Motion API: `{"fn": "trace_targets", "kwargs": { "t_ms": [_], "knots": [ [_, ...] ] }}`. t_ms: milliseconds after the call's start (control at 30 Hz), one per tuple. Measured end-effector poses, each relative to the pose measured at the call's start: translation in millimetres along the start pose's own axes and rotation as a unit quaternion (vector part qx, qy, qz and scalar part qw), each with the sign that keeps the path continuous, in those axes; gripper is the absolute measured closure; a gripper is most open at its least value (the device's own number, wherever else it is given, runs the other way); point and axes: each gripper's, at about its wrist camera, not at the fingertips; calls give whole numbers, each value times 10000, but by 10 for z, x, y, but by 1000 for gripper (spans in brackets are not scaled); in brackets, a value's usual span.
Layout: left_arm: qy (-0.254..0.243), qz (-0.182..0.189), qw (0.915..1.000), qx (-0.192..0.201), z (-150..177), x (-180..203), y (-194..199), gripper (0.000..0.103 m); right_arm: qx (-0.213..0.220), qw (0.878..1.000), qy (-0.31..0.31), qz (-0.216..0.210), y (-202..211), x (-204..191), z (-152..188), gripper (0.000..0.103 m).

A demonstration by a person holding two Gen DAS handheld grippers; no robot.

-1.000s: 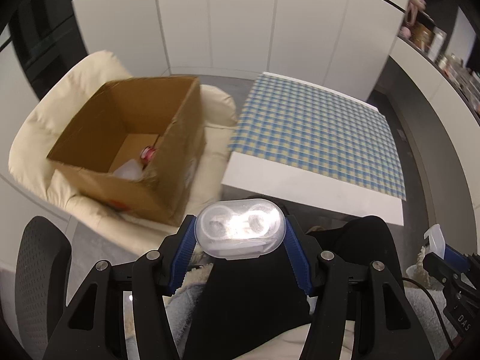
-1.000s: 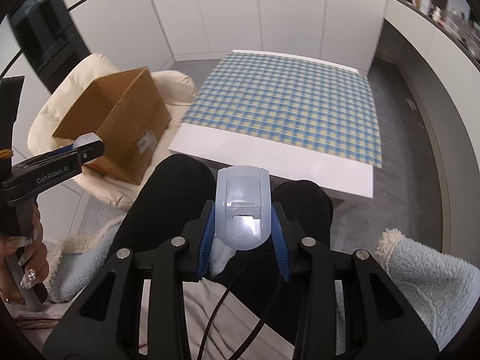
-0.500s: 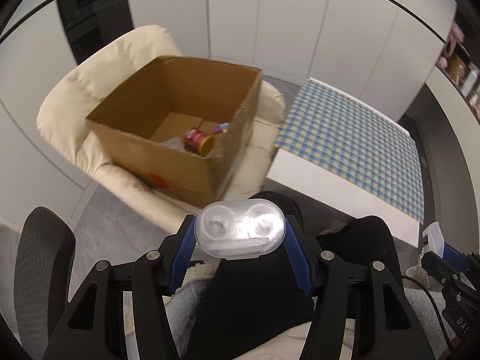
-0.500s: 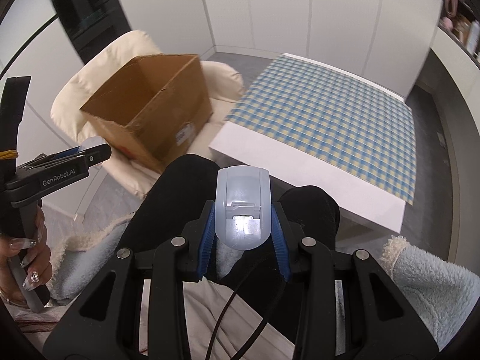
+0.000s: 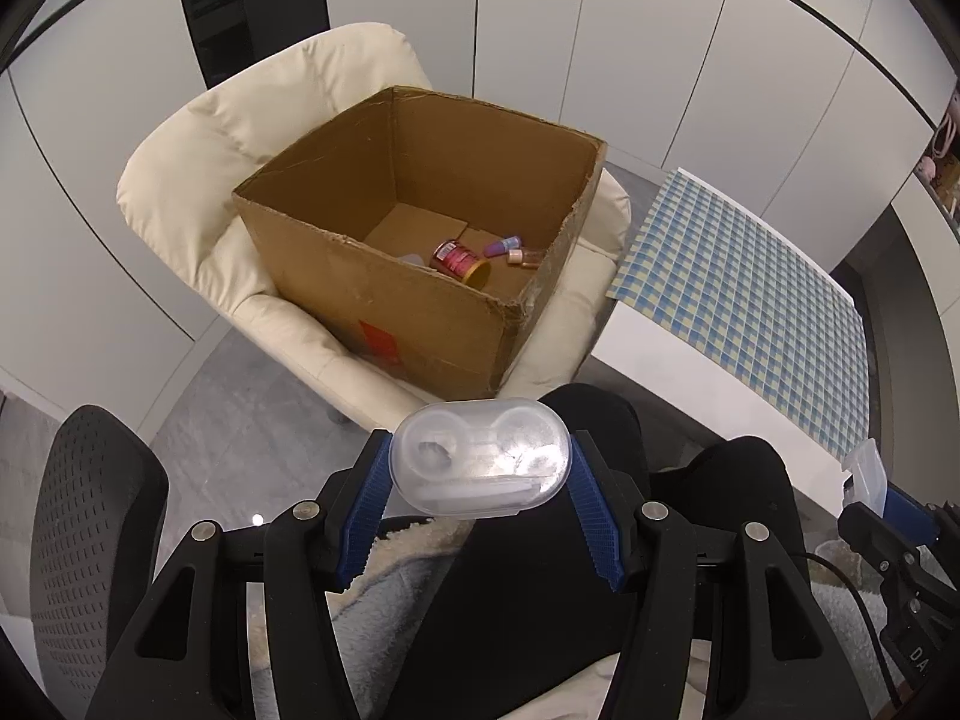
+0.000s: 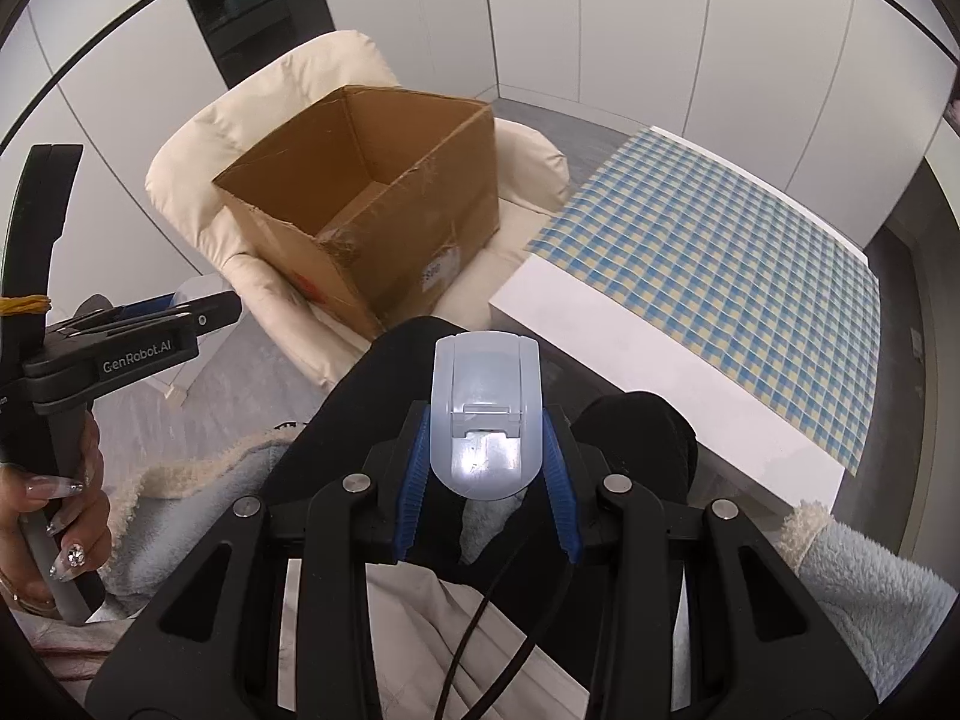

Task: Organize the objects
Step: 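Carry the double-cup case with the left tool toward the cardboard box while the right tool carries its piece, then lower the double-cup case into the box with the left tool while the right tool lowers its piece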

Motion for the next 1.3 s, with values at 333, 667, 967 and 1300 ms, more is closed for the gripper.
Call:
{"fn": "trace_targets", "kwargs": {
  "t_ms": [333, 667, 967, 1300],
  "knots": [
    [-11, 92, 10000, -23, -65, 22, -79, 45, -125, 9999, 30, 74, -104, -10, -17, 65],
    [-234, -183, 9990, 330, -352, 84, -148, 45, -37, 9999, 134, 3, -256, -101, -283, 65],
    [123, -184, 9987, 469, -782, 25, -328, 45, -21, 9993, 376, -18, -641, -227, -798, 65],
    [668, -421, 9963, 334, -1164, -257, -696, 45, -112, 9967, 800, -96, -1144, -545, -1350, 65]
  ]
}}
Point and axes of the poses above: each gripper's, at about its wrist camera, not at the fingertips, and y roughly against the way its jaws point, x to its right, z to its underside, and after that the axes turned 2 degrees about -z, right-handed
